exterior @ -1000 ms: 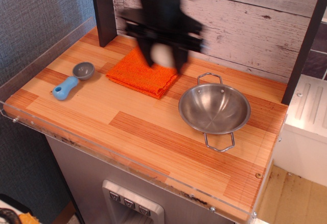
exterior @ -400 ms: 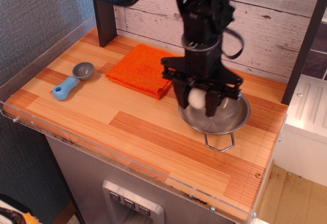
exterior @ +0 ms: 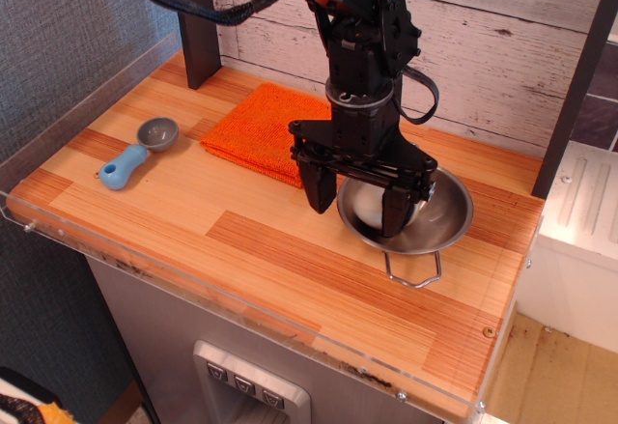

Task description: Moves the object from the bottom of the table into the pot.

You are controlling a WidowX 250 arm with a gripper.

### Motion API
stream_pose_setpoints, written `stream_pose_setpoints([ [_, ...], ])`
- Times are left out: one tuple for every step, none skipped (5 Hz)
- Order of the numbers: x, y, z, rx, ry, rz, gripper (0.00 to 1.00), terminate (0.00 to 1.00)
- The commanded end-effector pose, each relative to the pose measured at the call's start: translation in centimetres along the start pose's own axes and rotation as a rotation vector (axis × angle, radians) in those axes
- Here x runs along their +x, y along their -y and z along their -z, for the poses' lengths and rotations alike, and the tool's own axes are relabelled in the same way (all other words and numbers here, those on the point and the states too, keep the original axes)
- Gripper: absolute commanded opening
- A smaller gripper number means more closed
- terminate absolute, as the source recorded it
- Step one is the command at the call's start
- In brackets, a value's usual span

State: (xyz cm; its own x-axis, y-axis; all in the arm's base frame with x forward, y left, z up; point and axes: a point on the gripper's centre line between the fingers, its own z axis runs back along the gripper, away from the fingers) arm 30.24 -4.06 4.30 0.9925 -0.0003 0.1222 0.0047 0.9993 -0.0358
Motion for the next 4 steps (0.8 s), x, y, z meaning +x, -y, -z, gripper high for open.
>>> stream_pose_setpoints([
  [0.6, -0.6, -4.8, -0.032, 0.120, 0.019, 1.00, 0.00],
  [-0.5, -3.5, -7.9, -0.019, 0.146, -0.020, 1.00, 0.00],
  [-1.5, -7.1, -9.0, 0.001, 0.140, -0.005, 1.00, 0.00],
  [-1.9, -8.6, -8.2, 0.008, 0.097, 0.037, 1.00, 0.00],
])
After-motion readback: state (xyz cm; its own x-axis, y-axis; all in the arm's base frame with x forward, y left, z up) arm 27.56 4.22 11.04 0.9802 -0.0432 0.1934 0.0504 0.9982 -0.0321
